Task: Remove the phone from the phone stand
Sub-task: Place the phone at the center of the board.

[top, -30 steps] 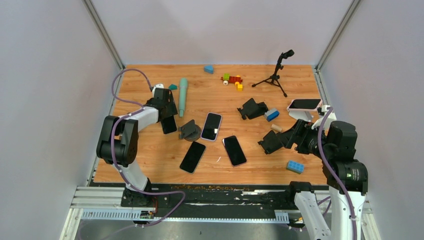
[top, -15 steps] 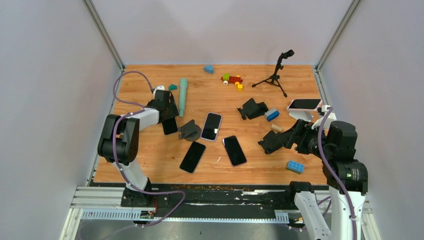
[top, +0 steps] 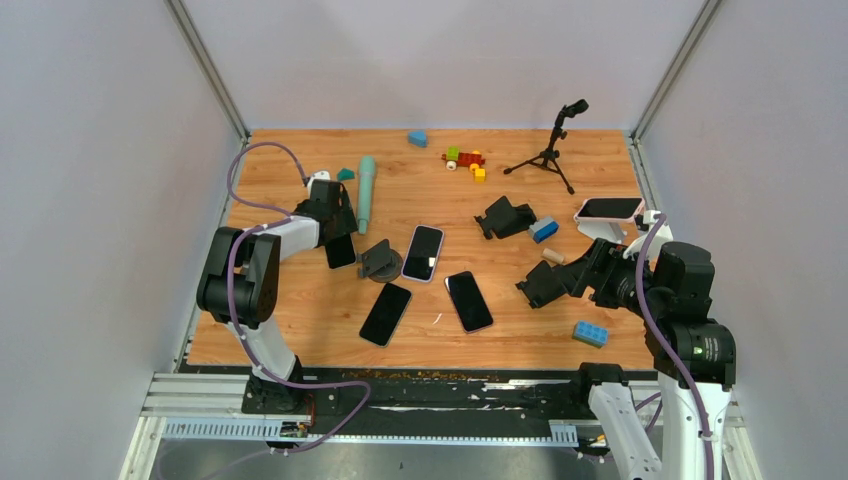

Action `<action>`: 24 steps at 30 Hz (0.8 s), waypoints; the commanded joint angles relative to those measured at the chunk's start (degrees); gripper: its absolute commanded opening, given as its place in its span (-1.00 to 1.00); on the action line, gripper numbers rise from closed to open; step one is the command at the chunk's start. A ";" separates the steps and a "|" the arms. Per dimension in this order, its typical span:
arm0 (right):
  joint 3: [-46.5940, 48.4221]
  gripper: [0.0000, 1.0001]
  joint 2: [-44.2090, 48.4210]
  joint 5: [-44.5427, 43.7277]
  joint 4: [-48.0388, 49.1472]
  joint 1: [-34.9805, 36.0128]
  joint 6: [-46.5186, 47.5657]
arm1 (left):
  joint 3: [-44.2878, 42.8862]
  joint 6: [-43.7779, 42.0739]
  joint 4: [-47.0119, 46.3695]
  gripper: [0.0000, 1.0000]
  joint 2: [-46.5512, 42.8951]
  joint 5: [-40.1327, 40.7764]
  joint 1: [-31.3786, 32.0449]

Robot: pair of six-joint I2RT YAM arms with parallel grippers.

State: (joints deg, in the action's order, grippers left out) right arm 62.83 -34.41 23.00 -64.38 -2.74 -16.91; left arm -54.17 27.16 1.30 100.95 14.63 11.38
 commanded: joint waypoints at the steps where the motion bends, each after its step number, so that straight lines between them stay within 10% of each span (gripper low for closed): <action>1: 0.85 0.40 0.40 -0.08 2.02 0.28 -0.82 | -0.42 1.64 0.54 0.53 1.72 -0.95 0.10; 9: 0.78 0.40 0.50 -0.49 1.55 0.28 -0.51 | 0.21 2.34 1.22 0.98 0.27 0.81 0.15; 24: 0.69 0.41 -1.03 -0.58 1.47 0.28 -0.16 | 5.29 3.92 3.33 1.00 -12.36 -0.17 0.36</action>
State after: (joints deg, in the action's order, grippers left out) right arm 62.83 -34.68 22.83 -64.42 -2.74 -16.88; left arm -50.89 28.91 3.73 95.96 15.00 11.49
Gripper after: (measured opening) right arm 0.705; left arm 0.997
